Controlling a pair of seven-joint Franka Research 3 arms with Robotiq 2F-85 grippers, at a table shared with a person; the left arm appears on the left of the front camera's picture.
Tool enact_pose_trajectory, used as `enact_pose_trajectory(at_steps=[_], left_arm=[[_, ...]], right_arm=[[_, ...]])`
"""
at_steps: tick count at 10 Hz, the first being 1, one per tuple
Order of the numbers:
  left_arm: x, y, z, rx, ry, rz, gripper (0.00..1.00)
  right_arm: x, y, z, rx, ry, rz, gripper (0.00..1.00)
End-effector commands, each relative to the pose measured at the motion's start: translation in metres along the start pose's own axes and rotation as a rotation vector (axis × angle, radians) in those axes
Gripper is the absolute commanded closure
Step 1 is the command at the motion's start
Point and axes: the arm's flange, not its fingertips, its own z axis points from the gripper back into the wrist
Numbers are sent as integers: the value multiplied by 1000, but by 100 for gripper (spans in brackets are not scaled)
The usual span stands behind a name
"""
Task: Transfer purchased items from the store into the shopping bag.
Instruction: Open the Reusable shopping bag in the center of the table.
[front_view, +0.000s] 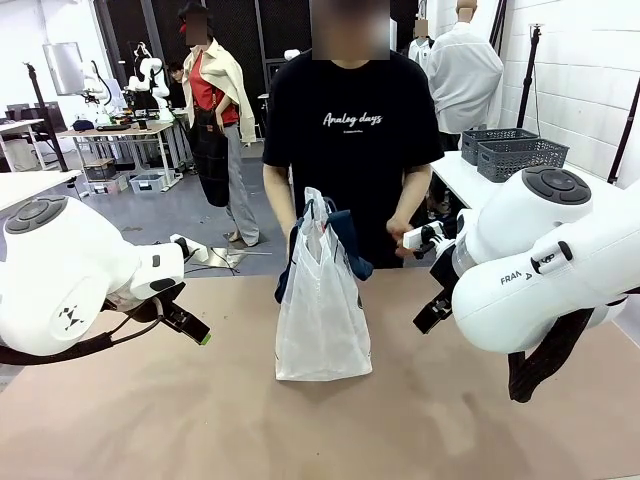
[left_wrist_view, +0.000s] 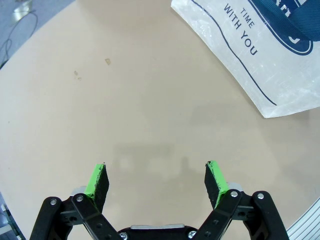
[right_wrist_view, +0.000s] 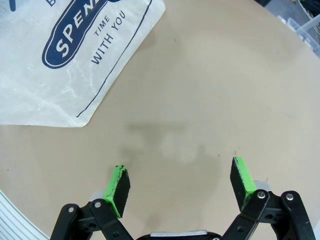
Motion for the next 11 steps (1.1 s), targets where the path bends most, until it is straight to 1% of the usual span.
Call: enact_pose_trajectory(at_steps=[1,2,5,6,8,9,11], left_arm=[[0,0,0,0,0,0,0],[5,-2,4,-59,-6,-4,0],[18,5,14,-202,-15,67,0],[21,9,17,-230,-13,66,0],[36,17,30,-297,-27,51,0],[48,21,39,-315,-56,32,0],[75,33,54,-338,-113,2,0]], right_arm=[[0,0,0,0,0,0,0],[4,4,0,24,17,5,0],[23,-4,-1,135,60,-38,0],[30,-7,0,169,70,-51,0],[61,-21,12,207,127,-52,0],[81,-29,19,247,144,-38,0],[120,-48,30,337,211,-21,0]])
